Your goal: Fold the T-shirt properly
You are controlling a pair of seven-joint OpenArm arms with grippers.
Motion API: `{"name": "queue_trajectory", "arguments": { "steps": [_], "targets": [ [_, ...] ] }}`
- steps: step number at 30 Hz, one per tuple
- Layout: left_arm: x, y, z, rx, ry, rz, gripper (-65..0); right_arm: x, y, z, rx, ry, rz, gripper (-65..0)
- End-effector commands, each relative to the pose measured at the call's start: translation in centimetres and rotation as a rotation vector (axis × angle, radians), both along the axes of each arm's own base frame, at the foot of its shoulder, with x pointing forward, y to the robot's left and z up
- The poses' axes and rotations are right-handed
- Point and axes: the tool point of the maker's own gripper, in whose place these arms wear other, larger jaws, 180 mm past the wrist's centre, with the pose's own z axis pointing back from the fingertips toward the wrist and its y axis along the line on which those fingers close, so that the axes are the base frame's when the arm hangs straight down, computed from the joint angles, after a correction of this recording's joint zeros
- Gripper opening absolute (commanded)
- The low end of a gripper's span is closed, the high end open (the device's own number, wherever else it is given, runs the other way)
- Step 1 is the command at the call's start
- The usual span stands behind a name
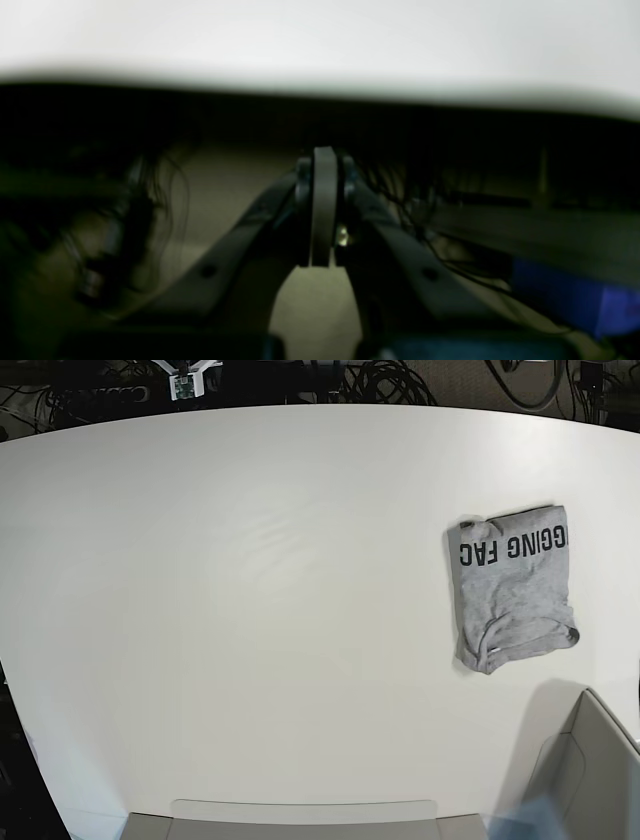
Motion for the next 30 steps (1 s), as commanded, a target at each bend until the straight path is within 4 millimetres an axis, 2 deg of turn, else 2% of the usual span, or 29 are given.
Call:
{"name": "queue_trajectory", "arguments": {
  "steps": [1,6,10,12,15,17,20,23,25,27,30],
  "targets": [
    [-0.9,0.3,0.1,-0.002,-0.022,0.032,-65.0,-0.2,-1.5,0.5,-0.038,-0.011,-0.016,-64.8],
    [-6.4,0.8,-3.2,-0.072,0.037,0.121,-65.0,-2.5,-5.5,-1.3,-0.111,0.063,-0.075,-64.8],
    [-8.4,2.4,-6.0,-0.087,0.041,0.231,-65.0,-3.6,-6.2,-4.1,-0.059,0.122,-0.031,-64.8],
    [-9.6,2.9,-7.5,-0.100,0.062,0.294,-65.0,-4.3,-7.7,-5.5,-0.055,0.152,-0.060,-64.8],
    [-11.3,3.0,-10.1,-0.130,0.151,0.293,-65.0,-4.9,-9.8,-7.6,-0.042,0.150,-0.126,-64.8],
    [-12.0,1.9,-11.9,-0.171,0.203,0.291,-65.0,-5.6,-10.4,-9.0,-0.020,0.132,-0.178,-64.8],
    [-12.1,0.9,-13.7,-0.214,0.226,0.309,-65.0,-7.0,-10.5,-11.2,-0.005,0.145,-0.212,-64.8],
    [-12.1,-0.5,-15.4,-0.263,0.267,0.299,-65.0,-7.7,-10.8,-13.0,-0.016,0.166,-0.223,-64.8],
    [-11.5,-1.5,-16.5,-0.299,0.290,0.287,-65.0,-7.7,-11.0,-14.4,-0.015,0.181,-0.240,-64.8],
    [-11.1,-3.1,-17.6,-0.351,0.324,0.279,-65.0,-7.7,-12.2,-15.9,-0.034,0.211,-0.252,-64.8],
    [-11.8,-3.3,-19.3,-0.275,0.434,0.235,-65.0,-7.4,-13.1,-18.2,-0.042,0.262,-0.245,-64.8]
  ]
}}
